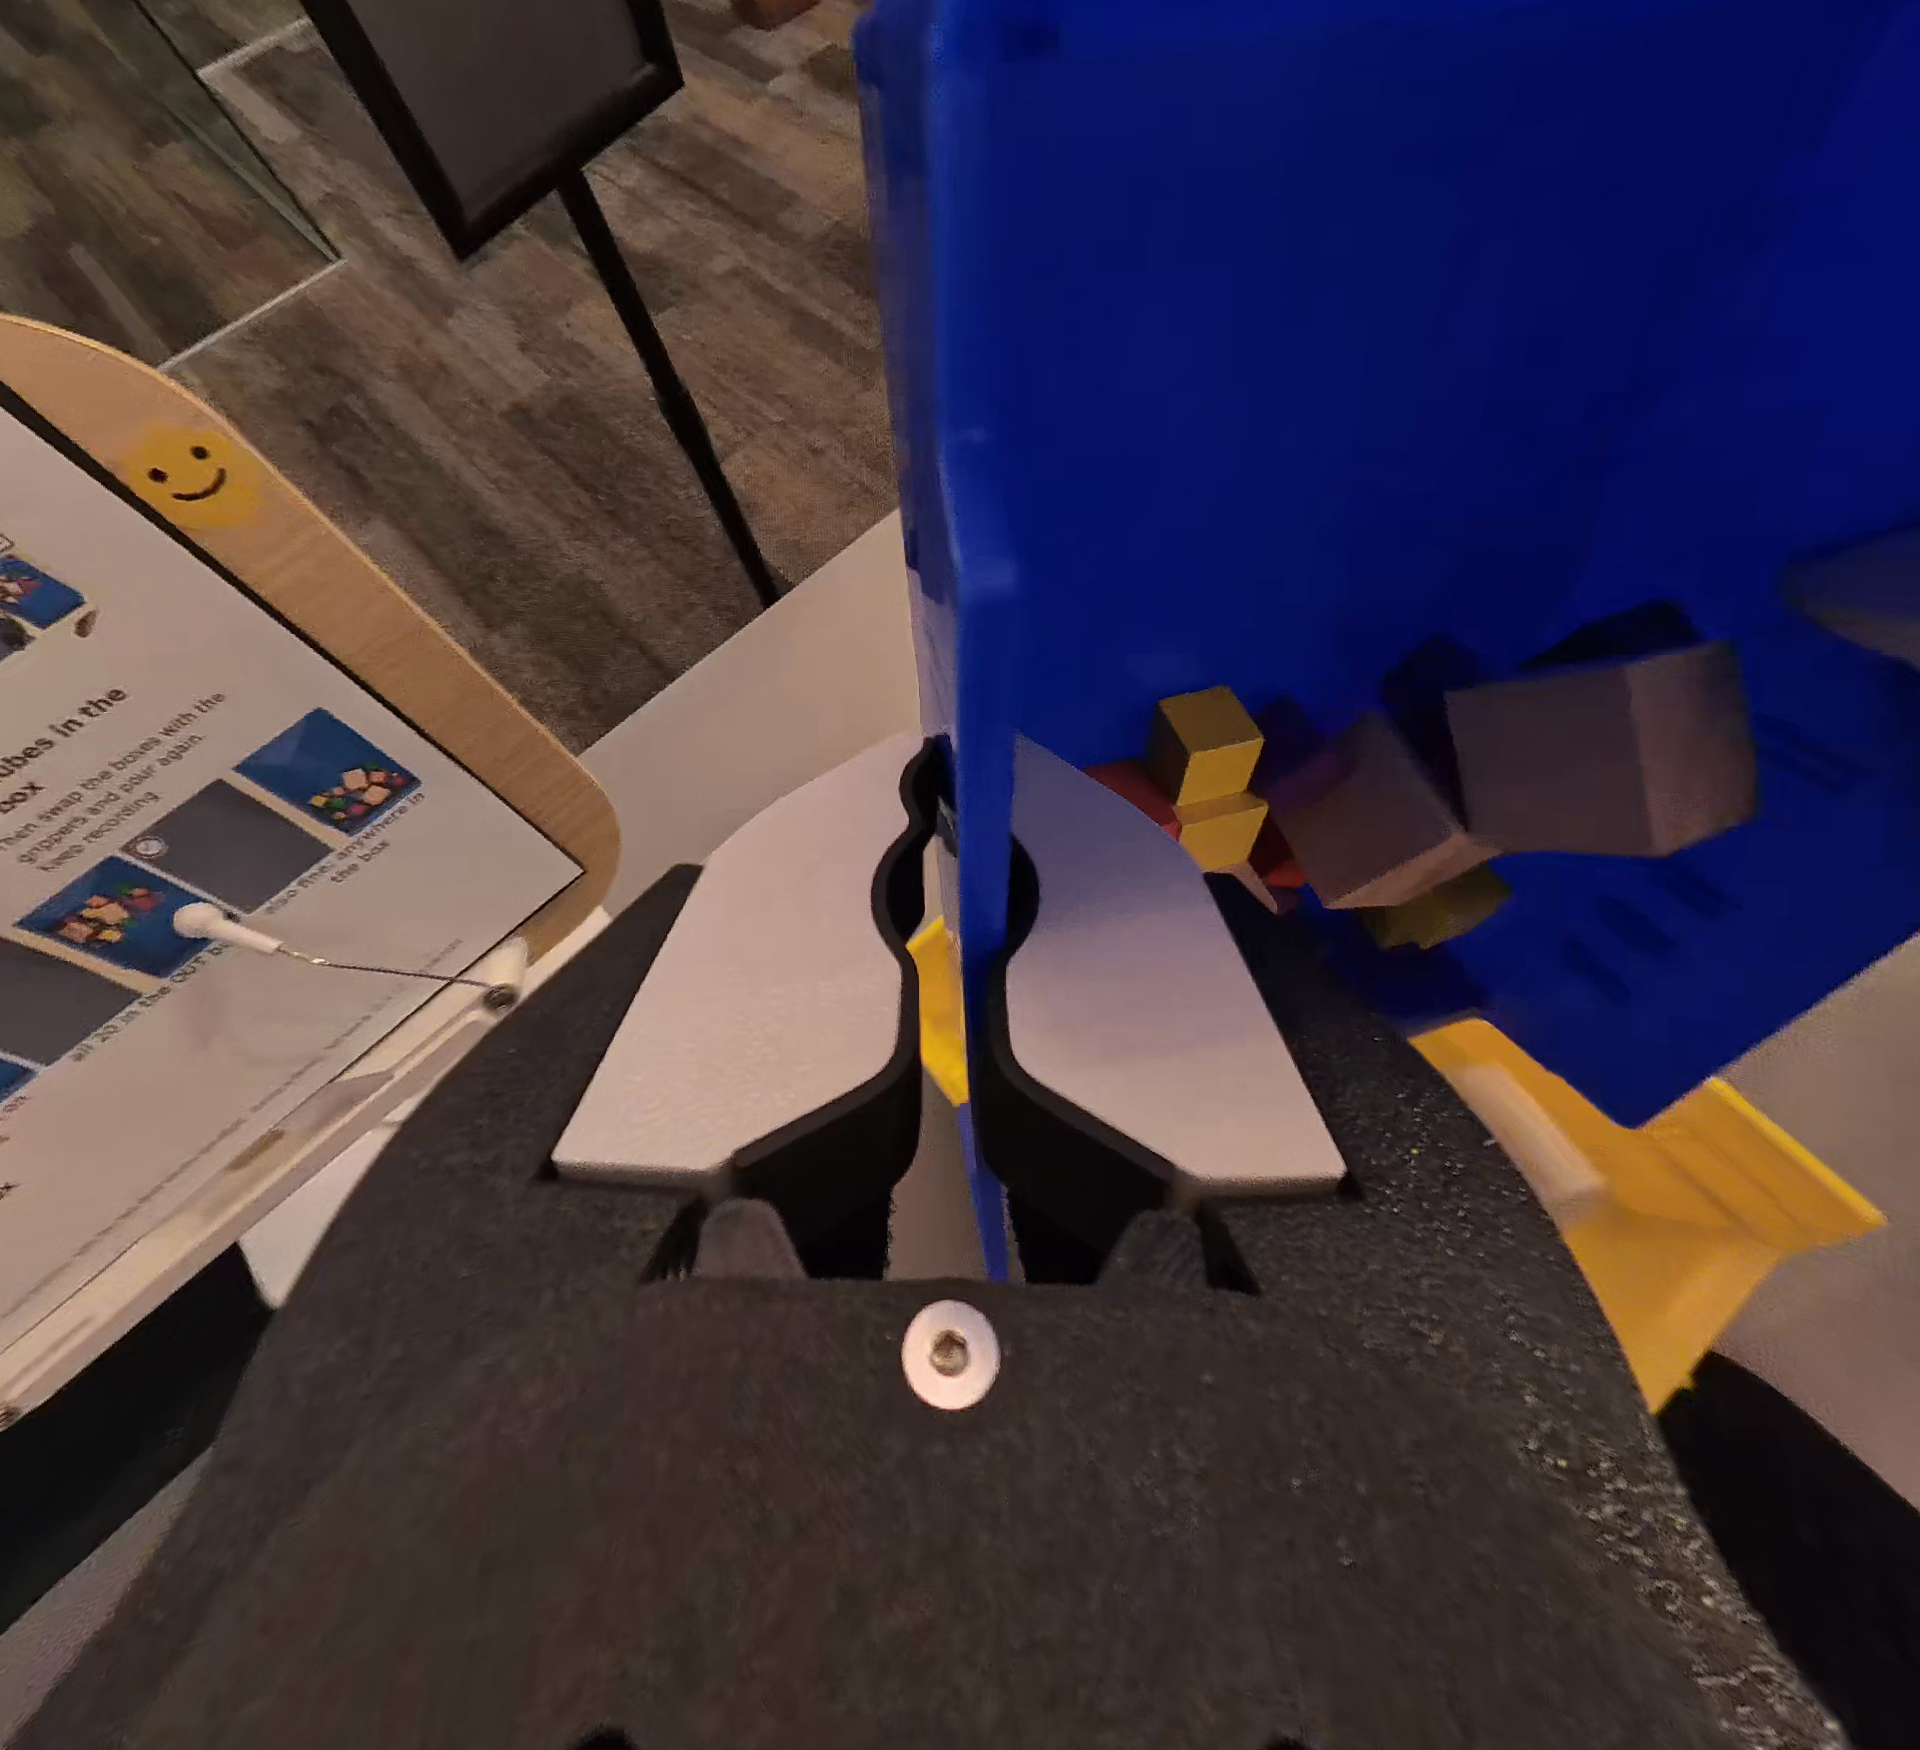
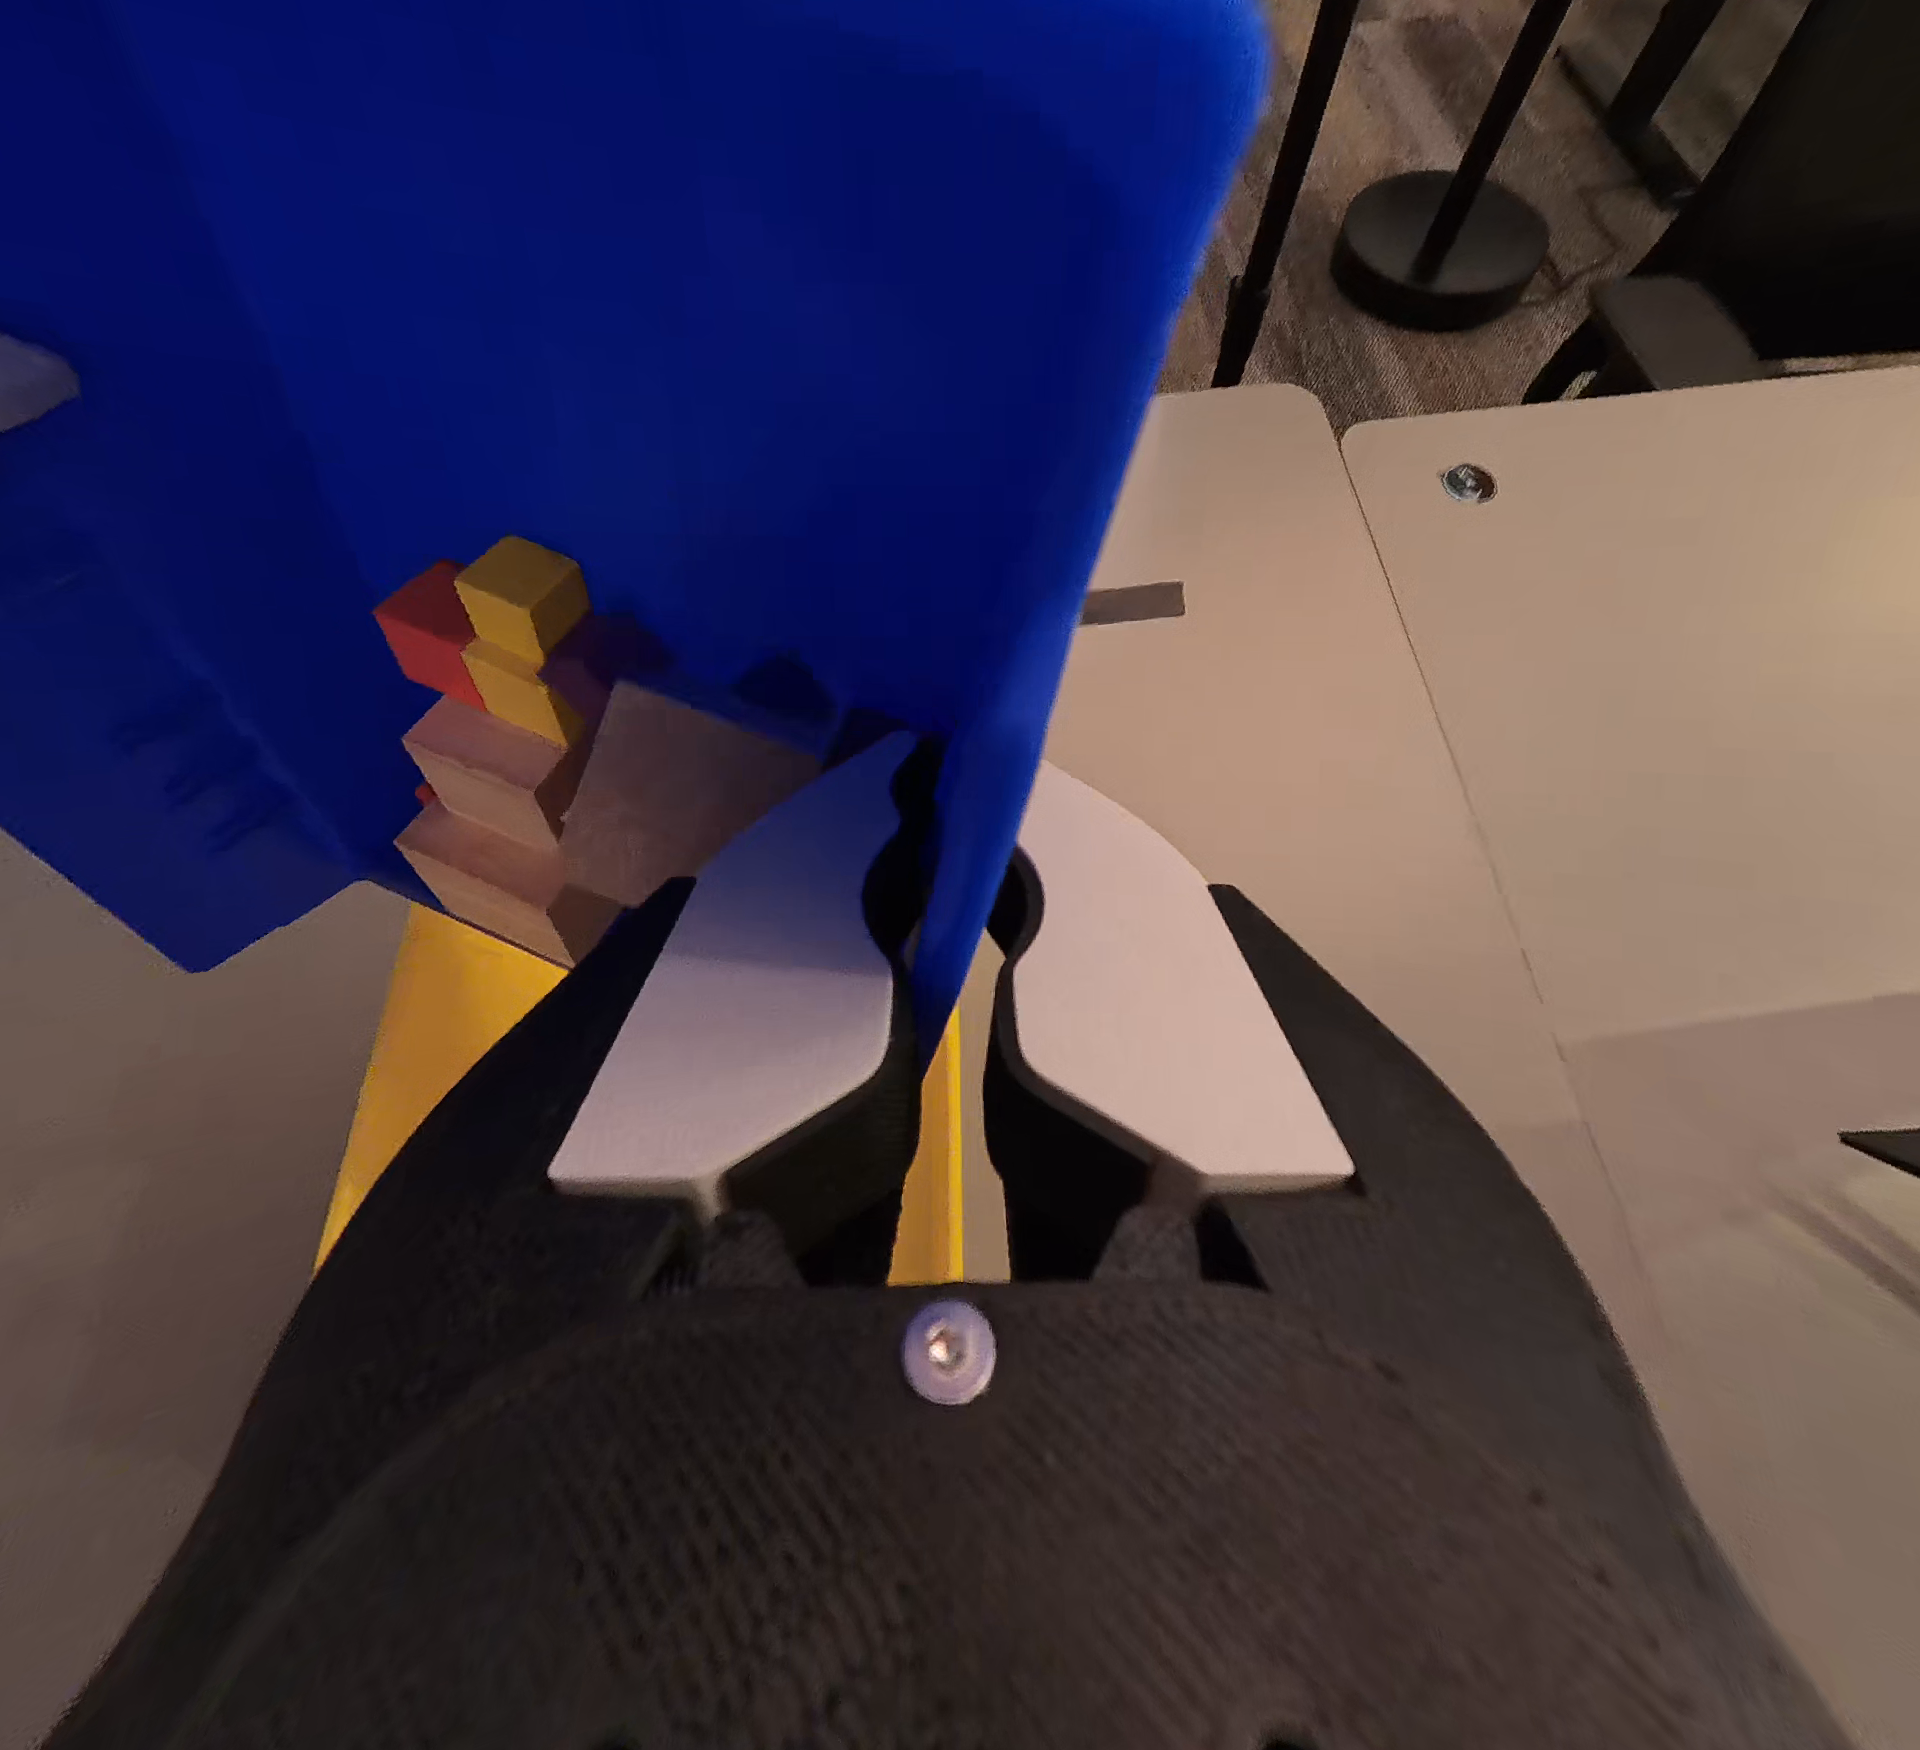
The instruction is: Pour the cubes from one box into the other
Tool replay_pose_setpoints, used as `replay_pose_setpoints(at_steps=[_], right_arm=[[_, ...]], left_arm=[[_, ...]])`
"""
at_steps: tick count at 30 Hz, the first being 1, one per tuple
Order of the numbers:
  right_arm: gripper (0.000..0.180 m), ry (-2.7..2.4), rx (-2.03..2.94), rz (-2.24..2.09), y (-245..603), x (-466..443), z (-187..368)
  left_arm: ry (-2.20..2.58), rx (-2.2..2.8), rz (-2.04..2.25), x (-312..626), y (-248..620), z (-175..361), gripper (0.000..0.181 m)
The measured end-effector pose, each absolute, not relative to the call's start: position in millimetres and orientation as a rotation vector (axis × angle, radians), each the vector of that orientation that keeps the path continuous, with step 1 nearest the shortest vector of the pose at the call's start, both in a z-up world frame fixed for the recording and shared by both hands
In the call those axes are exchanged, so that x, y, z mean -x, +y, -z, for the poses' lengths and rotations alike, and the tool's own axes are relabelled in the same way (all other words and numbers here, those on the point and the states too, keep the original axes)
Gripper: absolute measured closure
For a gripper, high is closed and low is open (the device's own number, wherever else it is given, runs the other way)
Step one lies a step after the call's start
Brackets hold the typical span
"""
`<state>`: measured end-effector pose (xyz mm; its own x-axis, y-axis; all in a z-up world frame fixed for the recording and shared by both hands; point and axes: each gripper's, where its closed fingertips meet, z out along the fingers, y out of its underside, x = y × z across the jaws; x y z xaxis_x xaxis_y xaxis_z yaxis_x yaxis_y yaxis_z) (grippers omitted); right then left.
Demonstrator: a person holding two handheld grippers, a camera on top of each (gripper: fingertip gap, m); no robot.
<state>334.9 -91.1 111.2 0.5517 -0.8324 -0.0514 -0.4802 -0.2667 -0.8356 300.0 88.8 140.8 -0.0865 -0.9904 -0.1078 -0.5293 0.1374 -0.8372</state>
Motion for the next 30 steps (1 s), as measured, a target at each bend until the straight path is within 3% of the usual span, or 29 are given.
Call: replay_pose_setpoints(at_steps=[30], right_arm=[[0.172,0.942,1.923,0.733,-85.5,-332.5,-136.4]], left_arm=[[1.586,1.459,1.016,-294.9,95.4,-143.4,0.175]])
